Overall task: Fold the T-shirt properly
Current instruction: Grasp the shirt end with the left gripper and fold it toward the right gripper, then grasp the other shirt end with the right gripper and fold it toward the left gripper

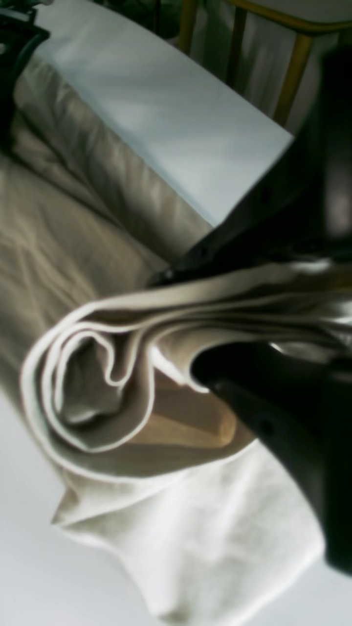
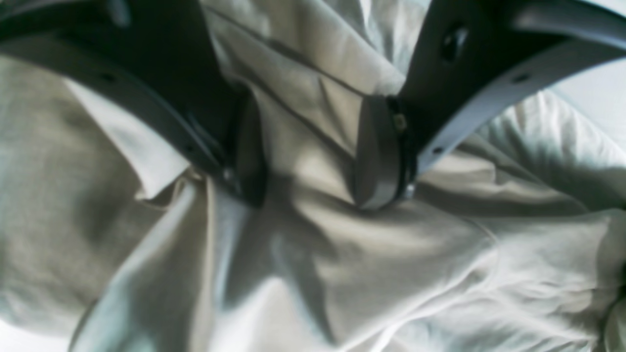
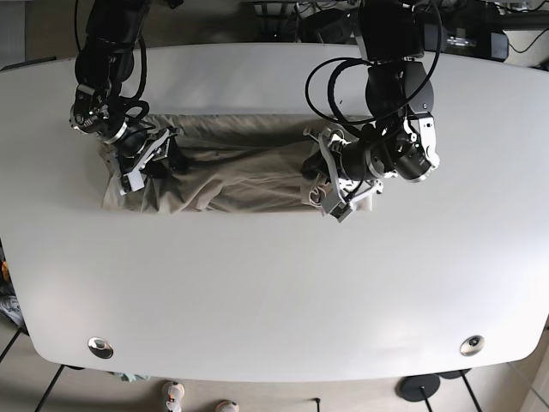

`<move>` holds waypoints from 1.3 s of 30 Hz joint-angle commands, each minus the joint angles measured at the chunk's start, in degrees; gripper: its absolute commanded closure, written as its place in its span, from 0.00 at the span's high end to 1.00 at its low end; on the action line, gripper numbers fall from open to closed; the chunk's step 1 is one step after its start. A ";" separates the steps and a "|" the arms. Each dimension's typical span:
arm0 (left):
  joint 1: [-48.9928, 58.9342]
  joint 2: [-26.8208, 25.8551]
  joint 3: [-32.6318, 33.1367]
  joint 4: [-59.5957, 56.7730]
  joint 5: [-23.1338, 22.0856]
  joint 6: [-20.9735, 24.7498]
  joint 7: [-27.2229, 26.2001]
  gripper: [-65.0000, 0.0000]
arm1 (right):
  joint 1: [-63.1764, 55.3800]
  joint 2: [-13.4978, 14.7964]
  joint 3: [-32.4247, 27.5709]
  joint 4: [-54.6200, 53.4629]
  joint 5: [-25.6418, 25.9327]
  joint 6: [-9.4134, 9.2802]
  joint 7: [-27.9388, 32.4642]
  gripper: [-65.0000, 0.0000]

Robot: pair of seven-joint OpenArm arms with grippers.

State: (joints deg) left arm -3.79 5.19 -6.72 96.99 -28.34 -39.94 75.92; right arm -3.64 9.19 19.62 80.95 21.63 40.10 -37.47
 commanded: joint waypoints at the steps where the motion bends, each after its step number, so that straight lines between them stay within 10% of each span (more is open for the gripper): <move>1: -1.00 0.04 2.02 0.20 -1.77 -0.06 -4.49 0.00 | 0.52 0.52 0.12 0.59 -0.13 -0.10 -0.02 0.44; 6: -1.44 0.30 3.42 -3.32 -1.77 -0.06 -5.28 0.25 | 0.61 0.52 0.12 0.50 -0.13 -0.10 -0.02 0.44; 12: -3.11 2.33 10.72 -3.06 -2.30 12.65 -5.28 0.47 | 0.61 0.70 0.12 0.50 -0.22 -0.10 -0.02 0.44; 17: -3.55 1.97 19.25 -2.62 -3.97 8.69 -5.28 0.40 | 0.61 0.70 0.12 0.42 -0.22 -0.10 -0.02 0.44; 29: -0.30 -7.52 2.37 1.78 -4.50 8.25 -6.69 0.37 | 0.61 0.61 0.12 3.84 0.31 -0.10 -0.37 0.44; 33: 2.61 -9.89 -0.27 1.43 -4.59 8.16 -12.84 0.03 | 0.69 0.52 0.47 11.23 0.31 -0.10 -5.38 0.45; 39: 2.61 -10.42 -0.53 -4.37 -4.67 8.16 -14.25 0.00 | 1.75 -2.03 9.70 24.33 3.30 -0.10 -16.81 0.92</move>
State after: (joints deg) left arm -0.16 -5.10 -7.18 91.55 -31.81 -31.53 62.85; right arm -2.63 6.28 30.15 104.16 24.86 40.07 -56.16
